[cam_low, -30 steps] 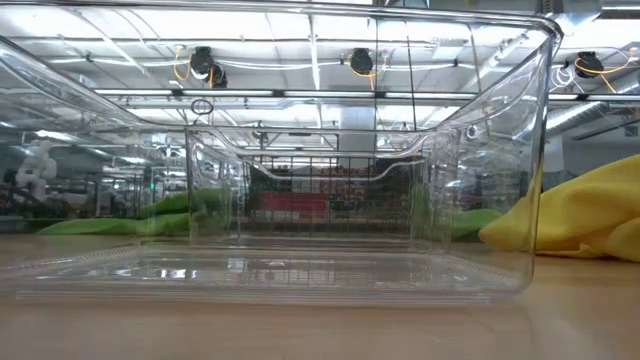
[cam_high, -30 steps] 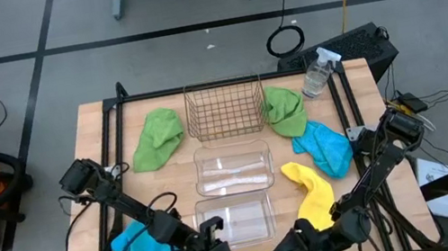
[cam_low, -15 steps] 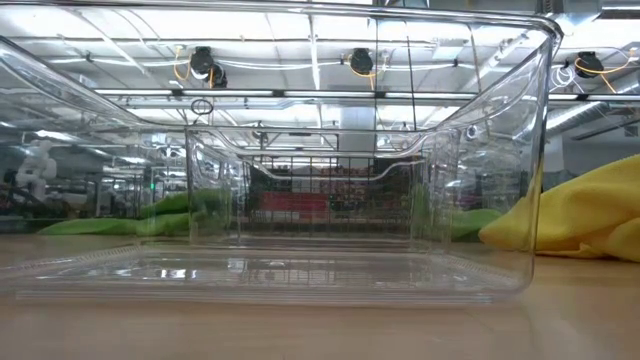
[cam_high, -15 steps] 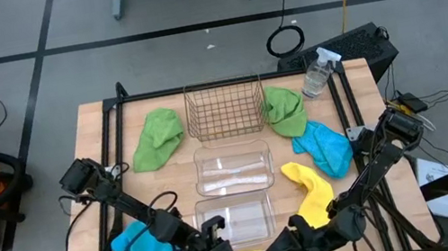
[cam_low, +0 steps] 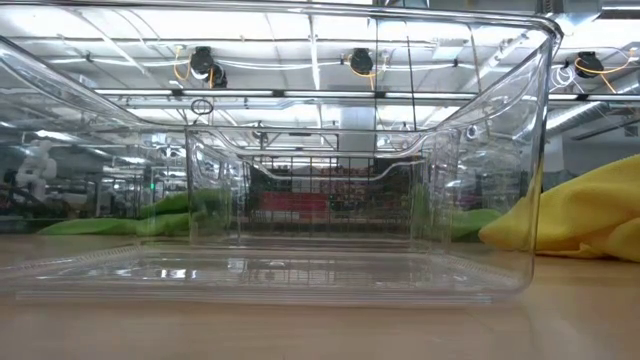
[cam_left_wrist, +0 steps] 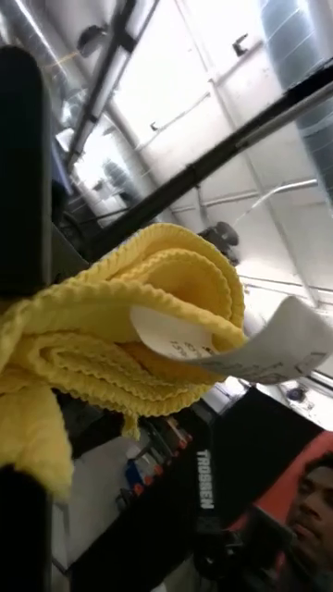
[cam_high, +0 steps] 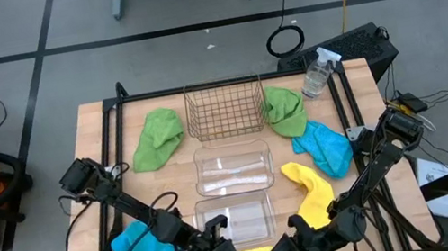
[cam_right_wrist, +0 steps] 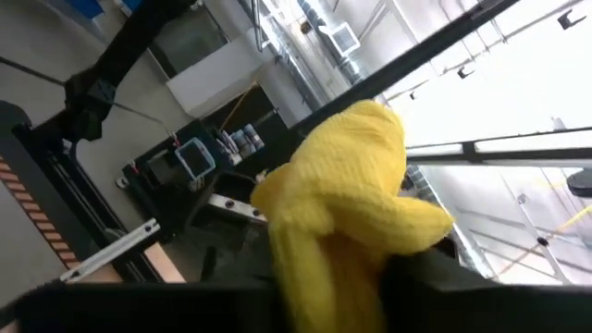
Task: Sort microfiber towel by color & place in baskets
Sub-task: Put the left yellow towel into the bottom transparent bin
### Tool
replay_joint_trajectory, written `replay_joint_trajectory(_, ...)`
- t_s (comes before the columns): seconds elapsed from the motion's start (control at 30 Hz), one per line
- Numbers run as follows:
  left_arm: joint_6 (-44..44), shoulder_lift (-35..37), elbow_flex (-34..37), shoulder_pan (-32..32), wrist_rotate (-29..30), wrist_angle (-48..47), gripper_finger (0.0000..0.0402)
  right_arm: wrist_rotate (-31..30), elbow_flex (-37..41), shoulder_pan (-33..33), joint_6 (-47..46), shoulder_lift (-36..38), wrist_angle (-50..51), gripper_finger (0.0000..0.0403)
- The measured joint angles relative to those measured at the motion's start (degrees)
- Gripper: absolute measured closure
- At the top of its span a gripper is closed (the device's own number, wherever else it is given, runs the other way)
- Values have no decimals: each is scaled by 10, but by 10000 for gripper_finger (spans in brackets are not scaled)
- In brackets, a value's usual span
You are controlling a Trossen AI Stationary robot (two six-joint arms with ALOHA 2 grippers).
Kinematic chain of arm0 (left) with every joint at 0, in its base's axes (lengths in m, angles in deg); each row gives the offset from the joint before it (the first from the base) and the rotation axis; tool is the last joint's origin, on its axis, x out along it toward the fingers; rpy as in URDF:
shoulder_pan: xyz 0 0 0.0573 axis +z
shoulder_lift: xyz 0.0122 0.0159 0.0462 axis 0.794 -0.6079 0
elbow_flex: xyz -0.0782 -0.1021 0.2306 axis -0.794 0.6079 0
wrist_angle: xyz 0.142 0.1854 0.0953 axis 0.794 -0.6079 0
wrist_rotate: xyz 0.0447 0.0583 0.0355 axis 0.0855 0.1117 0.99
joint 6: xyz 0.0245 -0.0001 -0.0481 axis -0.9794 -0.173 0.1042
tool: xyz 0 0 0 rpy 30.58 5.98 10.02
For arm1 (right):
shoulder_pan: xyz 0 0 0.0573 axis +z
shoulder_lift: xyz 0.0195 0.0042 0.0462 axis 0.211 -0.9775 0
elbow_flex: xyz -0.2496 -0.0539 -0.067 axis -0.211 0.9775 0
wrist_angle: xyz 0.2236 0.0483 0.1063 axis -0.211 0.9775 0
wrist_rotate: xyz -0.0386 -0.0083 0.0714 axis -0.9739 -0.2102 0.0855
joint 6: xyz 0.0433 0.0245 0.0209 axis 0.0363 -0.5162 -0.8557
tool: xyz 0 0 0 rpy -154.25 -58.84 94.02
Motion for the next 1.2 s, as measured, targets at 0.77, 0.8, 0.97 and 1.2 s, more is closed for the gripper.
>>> replay_joint_trajectory(0.77,-20,0,0,-209,583,4,45,-313,0,44,-25,17,181,397)
replay_joint_trajectory(0.8,-19,0,0,-216,604,4,44,-302,0,35,-60,17,225,397)
replay_joint_trajectory(0.97,0,0,0,-230,686,4,42,-124,0,-37,-244,15,414,397)
replay_joint_trajectory(1.2,19,0,0,-220,723,-6,42,45,0,-143,-216,-12,458,397)
